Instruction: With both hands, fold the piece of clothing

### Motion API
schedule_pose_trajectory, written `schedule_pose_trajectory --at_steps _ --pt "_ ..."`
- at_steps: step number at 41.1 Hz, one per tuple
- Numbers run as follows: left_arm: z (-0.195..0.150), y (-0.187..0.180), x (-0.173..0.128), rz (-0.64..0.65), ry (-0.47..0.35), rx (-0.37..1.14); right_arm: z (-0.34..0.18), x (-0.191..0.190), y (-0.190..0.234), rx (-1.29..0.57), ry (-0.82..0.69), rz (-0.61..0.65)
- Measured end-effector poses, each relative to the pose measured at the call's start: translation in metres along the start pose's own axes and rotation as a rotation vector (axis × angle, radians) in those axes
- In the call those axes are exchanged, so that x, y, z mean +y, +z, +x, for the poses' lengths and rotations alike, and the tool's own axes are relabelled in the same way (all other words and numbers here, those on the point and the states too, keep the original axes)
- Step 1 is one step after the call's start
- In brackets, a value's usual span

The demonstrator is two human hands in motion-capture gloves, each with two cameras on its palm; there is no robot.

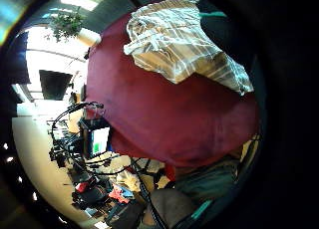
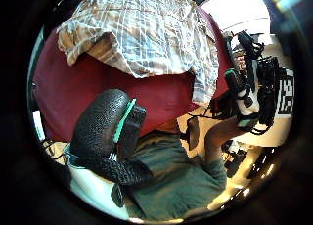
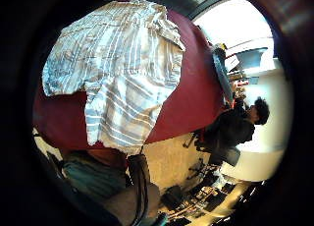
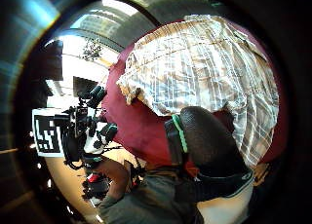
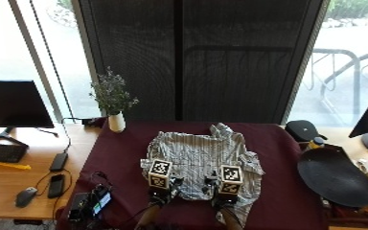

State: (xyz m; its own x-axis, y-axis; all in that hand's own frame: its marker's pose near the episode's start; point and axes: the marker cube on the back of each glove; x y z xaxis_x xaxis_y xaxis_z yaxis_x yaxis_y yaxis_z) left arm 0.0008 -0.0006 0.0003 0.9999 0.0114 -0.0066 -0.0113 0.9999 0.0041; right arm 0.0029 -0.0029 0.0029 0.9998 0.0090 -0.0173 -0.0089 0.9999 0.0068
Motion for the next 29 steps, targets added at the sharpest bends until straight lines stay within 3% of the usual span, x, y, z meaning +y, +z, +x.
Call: schedule_pose_trajectory --at_steps 18,29 --pt "-0.002 -0.003 0.001 0.016 0.0 -0.011 0.005 0.007 -0.006 0.01 -0.002 0.014" --pt "-0.006 0.009 -0.012 0.032 -0.03 -0.031 0.039 0.009 0.007 0.097 0.055 -0.032"
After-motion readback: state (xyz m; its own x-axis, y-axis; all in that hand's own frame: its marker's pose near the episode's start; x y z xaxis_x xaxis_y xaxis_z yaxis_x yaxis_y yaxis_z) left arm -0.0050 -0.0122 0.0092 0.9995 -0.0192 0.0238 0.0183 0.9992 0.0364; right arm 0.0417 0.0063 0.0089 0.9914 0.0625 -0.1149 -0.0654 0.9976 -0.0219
